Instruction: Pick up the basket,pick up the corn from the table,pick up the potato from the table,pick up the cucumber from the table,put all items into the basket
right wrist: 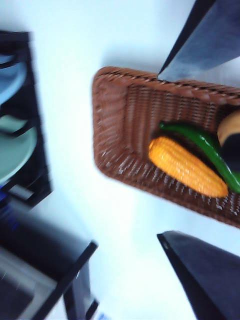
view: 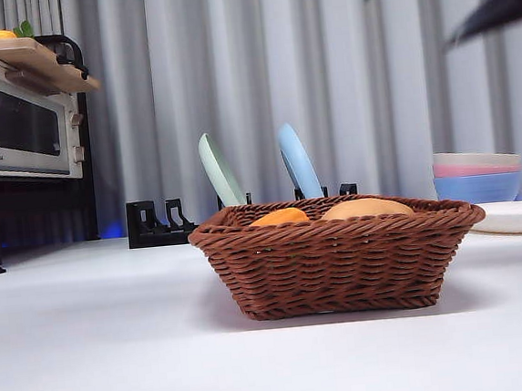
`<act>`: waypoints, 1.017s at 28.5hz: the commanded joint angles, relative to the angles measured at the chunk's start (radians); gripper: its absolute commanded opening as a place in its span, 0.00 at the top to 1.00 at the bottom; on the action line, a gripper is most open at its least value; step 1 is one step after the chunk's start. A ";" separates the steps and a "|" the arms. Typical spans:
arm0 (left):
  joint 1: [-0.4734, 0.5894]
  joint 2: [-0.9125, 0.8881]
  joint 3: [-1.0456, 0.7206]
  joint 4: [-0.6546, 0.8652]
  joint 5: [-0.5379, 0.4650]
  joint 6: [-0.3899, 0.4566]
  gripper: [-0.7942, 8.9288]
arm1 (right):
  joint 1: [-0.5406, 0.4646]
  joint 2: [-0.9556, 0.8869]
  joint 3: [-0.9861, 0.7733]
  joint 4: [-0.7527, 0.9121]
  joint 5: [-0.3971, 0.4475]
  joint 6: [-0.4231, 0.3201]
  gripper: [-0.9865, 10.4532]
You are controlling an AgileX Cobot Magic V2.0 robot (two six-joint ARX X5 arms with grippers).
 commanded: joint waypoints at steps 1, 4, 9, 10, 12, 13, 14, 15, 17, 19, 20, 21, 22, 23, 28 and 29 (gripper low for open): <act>0.001 -0.001 0.000 0.002 -0.007 0.052 0.57 | 0.002 -0.083 0.003 -0.047 0.007 -0.058 0.52; 0.001 -0.001 -0.001 -0.016 0.013 0.067 0.84 | 0.003 -0.165 0.003 -0.127 0.096 -0.120 0.76; 0.001 -0.009 -0.028 -0.049 0.059 0.070 0.93 | 0.003 -0.275 0.002 -0.218 0.229 -0.180 0.92; 0.001 -0.021 -0.051 -0.039 0.059 0.070 0.93 | 0.003 -0.300 0.002 -0.228 0.247 -0.189 0.92; 0.000 -0.050 -0.110 -0.009 0.059 0.070 0.93 | 0.003 -0.351 -0.008 -0.232 0.272 -0.203 0.92; 0.000 -0.072 -0.151 0.010 0.059 0.068 0.93 | 0.003 -0.384 -0.017 -0.231 0.287 -0.209 0.92; 0.000 -0.090 -0.190 0.031 0.059 0.063 0.93 | 0.003 -0.414 -0.028 -0.231 0.288 -0.217 0.92; 0.000 -0.116 -0.241 0.058 0.059 0.057 0.93 | 0.003 -0.447 -0.045 -0.230 0.288 -0.222 0.92; 0.000 -0.169 -0.351 0.121 0.058 0.046 0.93 | 0.003 -0.517 -0.087 -0.229 0.288 -0.224 0.92; -0.001 -0.239 -0.484 0.214 0.060 0.036 0.93 | 0.003 -0.599 -0.145 -0.227 0.287 -0.227 0.92; -0.002 -0.270 -0.542 0.257 0.060 0.035 0.93 | 0.003 -0.634 -0.171 -0.227 0.287 -0.227 0.92; -0.003 -0.307 -0.607 0.302 0.061 0.035 0.93 | 0.003 -0.673 -0.201 -0.225 0.287 -0.227 0.92; -0.007 -0.341 -0.667 0.343 0.061 0.035 0.93 | 0.003 -0.711 -0.231 -0.224 0.287 -0.227 0.92; -0.011 -0.369 -0.712 0.370 0.063 0.035 0.93 | 0.003 -0.741 -0.254 -0.223 0.287 -0.226 0.92; -0.027 -0.451 -0.816 0.348 0.084 -0.015 0.93 | 0.003 -0.793 -0.306 -0.228 0.355 -0.198 0.91; -0.027 -0.452 -0.816 0.333 0.082 -0.023 0.92 | 0.003 -0.787 -0.305 -0.227 0.381 -0.169 0.91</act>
